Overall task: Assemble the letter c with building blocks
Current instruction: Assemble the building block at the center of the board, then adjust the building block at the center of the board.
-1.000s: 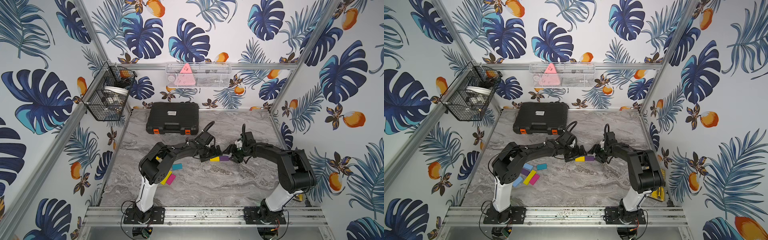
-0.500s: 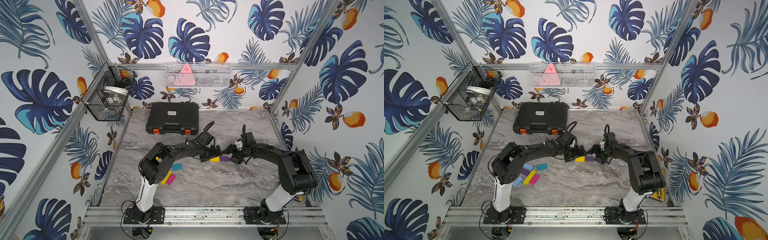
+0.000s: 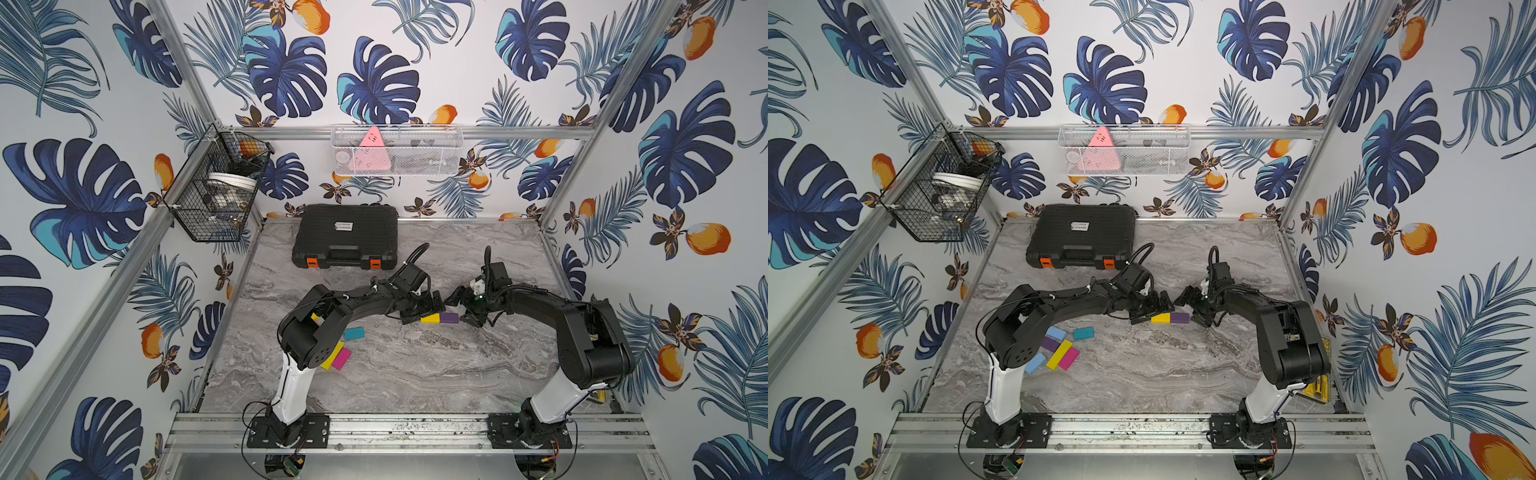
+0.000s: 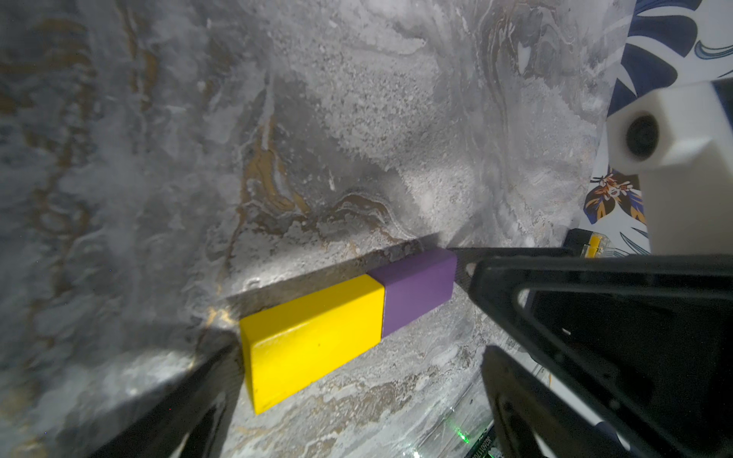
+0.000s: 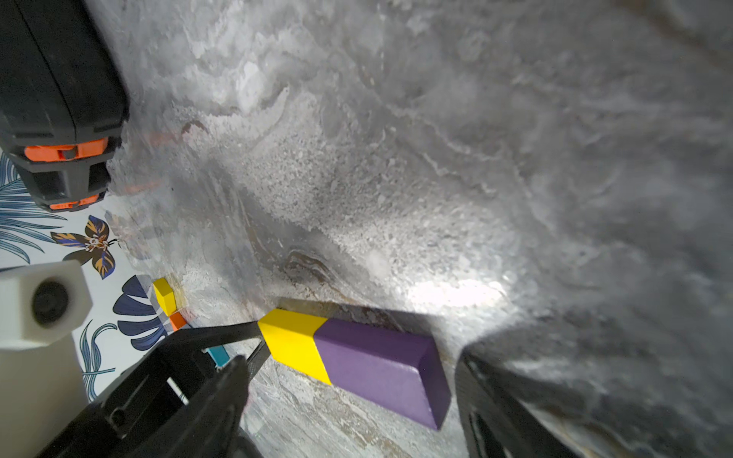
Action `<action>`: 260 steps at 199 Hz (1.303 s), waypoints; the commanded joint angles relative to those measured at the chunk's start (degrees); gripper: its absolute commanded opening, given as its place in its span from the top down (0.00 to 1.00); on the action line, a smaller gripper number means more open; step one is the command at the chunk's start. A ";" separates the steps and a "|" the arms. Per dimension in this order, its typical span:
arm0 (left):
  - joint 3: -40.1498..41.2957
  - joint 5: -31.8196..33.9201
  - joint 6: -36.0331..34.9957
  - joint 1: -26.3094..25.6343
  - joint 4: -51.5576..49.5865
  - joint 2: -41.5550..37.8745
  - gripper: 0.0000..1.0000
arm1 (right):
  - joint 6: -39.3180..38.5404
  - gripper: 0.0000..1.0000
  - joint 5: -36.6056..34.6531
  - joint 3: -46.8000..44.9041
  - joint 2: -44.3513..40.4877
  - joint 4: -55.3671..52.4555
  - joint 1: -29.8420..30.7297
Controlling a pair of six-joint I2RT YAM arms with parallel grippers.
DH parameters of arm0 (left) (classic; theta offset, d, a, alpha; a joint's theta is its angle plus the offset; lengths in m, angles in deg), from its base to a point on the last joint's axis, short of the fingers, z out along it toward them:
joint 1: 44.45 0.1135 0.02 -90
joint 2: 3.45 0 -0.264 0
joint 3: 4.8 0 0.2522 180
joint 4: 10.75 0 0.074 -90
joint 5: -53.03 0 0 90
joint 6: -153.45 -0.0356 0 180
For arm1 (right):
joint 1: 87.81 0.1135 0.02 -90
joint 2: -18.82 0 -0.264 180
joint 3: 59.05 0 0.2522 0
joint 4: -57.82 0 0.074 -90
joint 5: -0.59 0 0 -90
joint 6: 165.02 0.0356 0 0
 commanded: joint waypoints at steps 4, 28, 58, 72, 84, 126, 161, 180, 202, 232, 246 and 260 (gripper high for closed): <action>0.66 1.29 0.36 -0.11 -2.90 0.18 0.01 | -0.31 0.16 -5.08 -0.54 0.36 -4.84 -0.35; 1.19 1.13 0.62 -0.09 -2.38 -0.01 0.01 | -0.40 0.16 -5.12 -0.53 0.15 -4.92 -0.53; 1.64 0.86 0.97 -0.14 -1.93 -0.12 0.01 | -0.43 0.16 -5.12 -0.18 0.17 -5.18 -0.70; 1.83 0.85 1.07 -0.09 -1.76 -0.21 0.01 | -0.44 0.16 -5.12 -0.18 0.04 -5.19 -0.77; 1.99 0.81 1.14 -0.09 -1.67 -0.29 0.01 | -0.42 0.16 -5.12 -0.09 0.03 -5.20 -0.83; 2.42 0.59 1.50 -0.21 -1.16 -0.43 0.01 | -0.53 0.16 -5.12 0.00 -0.02 -5.19 -0.97; 1.97 1.02 0.99 -0.15 -2.11 -0.63 0.01 | -0.86 0.16 -5.03 0.36 -0.40 -5.52 -1.17; 1.05 2.02 -0.26 0.72 -4.04 -1.54 0.01 | -1.38 0.16 -4.85 0.83 -1.13 -6.21 -1.28; 0.59 2.60 -2.06 3.84 -6.08 -4.30 0.01 | -1.95 0.16 -5.16 1.49 -2.56 -7.49 -1.24; 1.64 3.03 -6.19 9.63 -10.16 -10.80 0.01 | -1.98 0.16 -4.78 2.26 -4.85 -8.83 -1.30; 3.69 3.27 -8.28 12.79 -12.37 -14.69 0.01 | -1.80 0.16 -4.59 2.37 -6.18 -9.32 -1.24; 6.57 2.78 -9.81 16.46 -14.02 -18.76 0.01 | -1.14 0.17 -3.88 2.12 -7.80 -9.08 -1.10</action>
